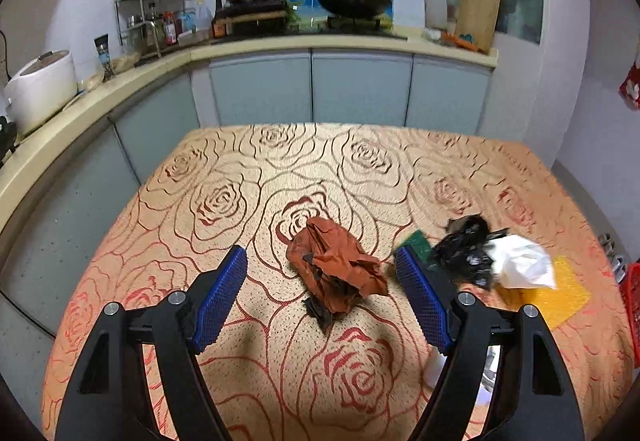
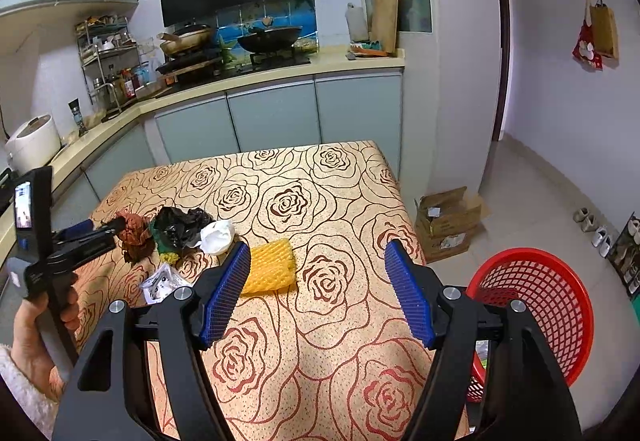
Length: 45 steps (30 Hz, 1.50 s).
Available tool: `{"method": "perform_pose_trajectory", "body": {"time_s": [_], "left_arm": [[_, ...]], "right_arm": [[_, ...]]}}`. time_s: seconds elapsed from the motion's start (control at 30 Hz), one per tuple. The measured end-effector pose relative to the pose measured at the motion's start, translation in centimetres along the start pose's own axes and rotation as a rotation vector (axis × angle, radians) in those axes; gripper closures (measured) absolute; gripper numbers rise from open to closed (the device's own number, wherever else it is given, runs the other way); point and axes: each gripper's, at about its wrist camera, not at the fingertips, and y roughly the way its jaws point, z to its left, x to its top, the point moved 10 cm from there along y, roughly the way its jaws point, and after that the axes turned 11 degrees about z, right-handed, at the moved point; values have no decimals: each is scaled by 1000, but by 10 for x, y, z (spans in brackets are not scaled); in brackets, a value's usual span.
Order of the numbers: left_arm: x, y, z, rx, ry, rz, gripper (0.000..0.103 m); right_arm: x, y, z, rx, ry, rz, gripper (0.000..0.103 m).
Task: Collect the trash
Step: 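Close left tool on the brown cloth and lift it, then hold brown cloth in left tool while right tool grasps yellow foam sheet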
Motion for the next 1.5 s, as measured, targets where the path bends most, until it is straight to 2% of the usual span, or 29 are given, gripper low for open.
{"method": "perform_pose_trajectory", "body": {"time_s": [0.27, 0.3, 0.4, 0.67, 0.83, 1.07, 1.3, 1.5], "left_arm": [[2, 29, 4, 5, -8, 54, 31], [0, 32, 3, 5, -2, 61, 41], [-5, 39, 1, -3, 10, 82, 60], [-8, 35, 5, -17, 7, 72, 77], [-8, 22, 13, -33, -13, 51, 78], [-14, -20, 20, -33, -16, -19, 78], [-19, -67, 18, -21, -11, -98, 78], [-23, -85, 20, 6, -19, -132, 78]], "right_arm": [[0, 15, 4, 10, -9, 25, 36], [0, 16, 4, 11, -10, 27, 36], [1, 19, 6, 14, -16, 31, 36], [-3, 25, 15, 29, -26, 45, 36], [-6, 24, 24, 36, -47, 48, 36], [-11, 29, 28, 50, -40, 64, 36], [-20, 50, 38, 61, -54, 101, 36], [-19, 69, 52, 69, -77, 113, 36]]}}
